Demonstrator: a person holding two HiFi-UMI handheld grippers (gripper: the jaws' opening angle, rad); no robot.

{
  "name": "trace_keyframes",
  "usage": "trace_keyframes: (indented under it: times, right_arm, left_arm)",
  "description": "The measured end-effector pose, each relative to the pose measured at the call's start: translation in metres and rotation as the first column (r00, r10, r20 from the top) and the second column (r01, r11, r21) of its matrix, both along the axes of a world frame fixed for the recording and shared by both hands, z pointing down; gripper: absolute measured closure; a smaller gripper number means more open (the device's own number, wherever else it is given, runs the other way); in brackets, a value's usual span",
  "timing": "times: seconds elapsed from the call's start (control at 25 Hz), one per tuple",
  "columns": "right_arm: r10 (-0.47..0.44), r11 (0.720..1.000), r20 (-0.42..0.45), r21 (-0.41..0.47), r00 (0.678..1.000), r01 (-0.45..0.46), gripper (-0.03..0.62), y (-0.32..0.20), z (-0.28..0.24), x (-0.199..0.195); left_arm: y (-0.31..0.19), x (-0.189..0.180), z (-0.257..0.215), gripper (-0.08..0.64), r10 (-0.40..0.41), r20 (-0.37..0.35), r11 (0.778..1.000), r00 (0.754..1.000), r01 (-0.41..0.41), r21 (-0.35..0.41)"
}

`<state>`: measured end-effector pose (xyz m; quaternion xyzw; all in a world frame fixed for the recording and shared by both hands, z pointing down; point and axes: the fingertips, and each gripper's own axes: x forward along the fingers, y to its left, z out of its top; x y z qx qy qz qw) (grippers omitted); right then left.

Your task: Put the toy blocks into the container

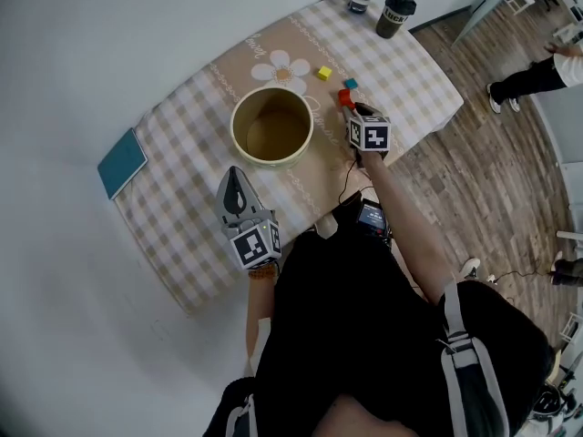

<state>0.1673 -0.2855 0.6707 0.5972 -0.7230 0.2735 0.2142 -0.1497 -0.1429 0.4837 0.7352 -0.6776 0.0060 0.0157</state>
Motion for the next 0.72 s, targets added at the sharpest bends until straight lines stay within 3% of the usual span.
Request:
trace_keyframes:
  times: [0.72]
  right_arm:
    - [-0.05,0.977,0.049,0.212,0.998,0.038,0.462,-0.005,-0.088,-0.022]
  left_arm:
    - [-0.007,0.004,-0.017,0.563,0.039,0.003,0.998,0.999,-0.039,0.05]
